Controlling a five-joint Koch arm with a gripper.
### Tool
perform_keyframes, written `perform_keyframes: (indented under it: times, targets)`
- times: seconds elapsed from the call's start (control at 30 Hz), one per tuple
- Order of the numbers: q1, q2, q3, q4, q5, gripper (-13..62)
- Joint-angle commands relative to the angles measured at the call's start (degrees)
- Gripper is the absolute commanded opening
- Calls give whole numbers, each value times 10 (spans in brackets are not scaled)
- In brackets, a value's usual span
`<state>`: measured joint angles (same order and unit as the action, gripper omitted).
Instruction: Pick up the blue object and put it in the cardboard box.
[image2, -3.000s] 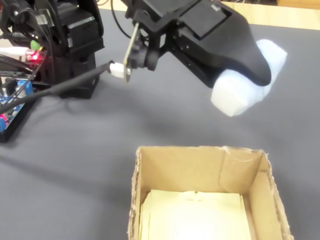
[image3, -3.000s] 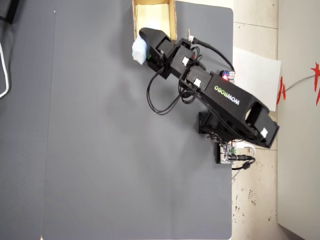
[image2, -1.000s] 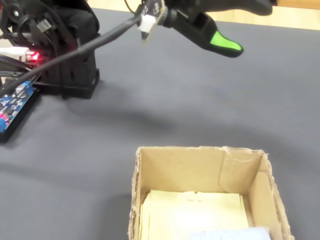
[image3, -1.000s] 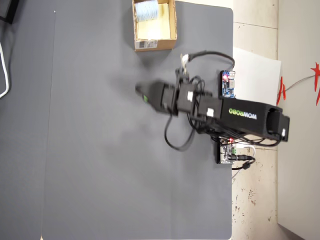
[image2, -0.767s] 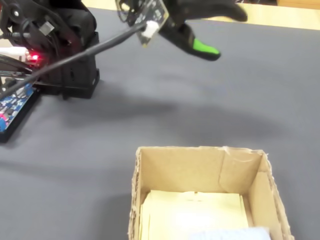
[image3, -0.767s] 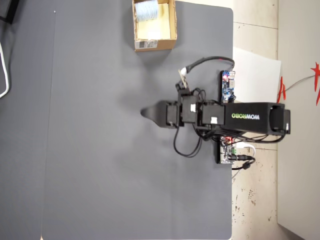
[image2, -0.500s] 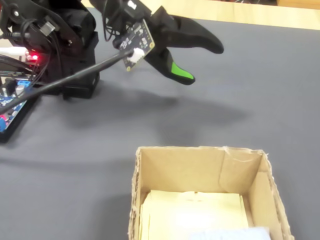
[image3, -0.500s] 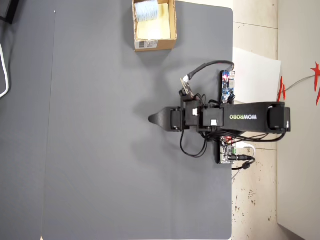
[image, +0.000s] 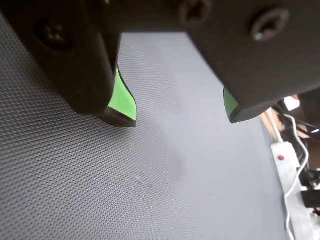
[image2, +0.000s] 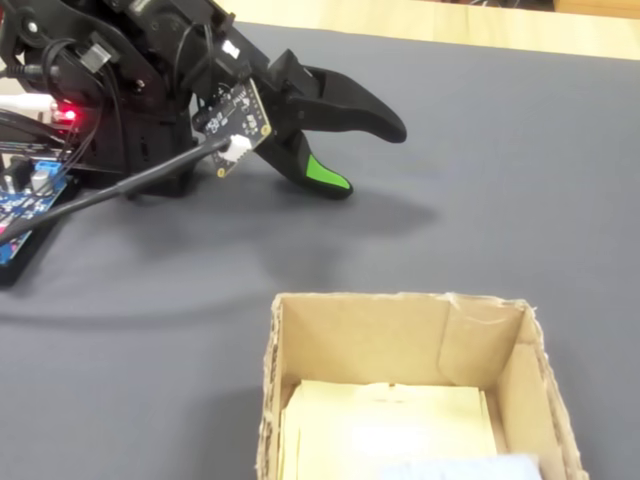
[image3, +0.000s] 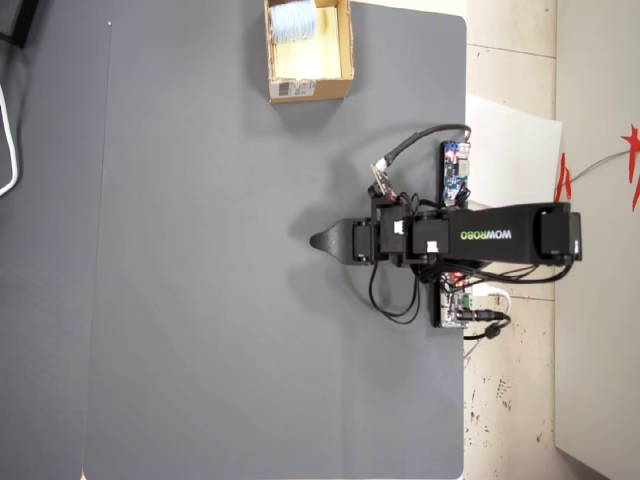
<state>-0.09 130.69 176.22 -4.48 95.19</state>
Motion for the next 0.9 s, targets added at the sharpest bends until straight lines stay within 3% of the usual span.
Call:
perform_keyframes:
  times: [0.0, 0.87]
  targets:
    - [-9, 49, 25, 22, 15, 341]
    - [-4, 50, 25, 27, 9, 341]
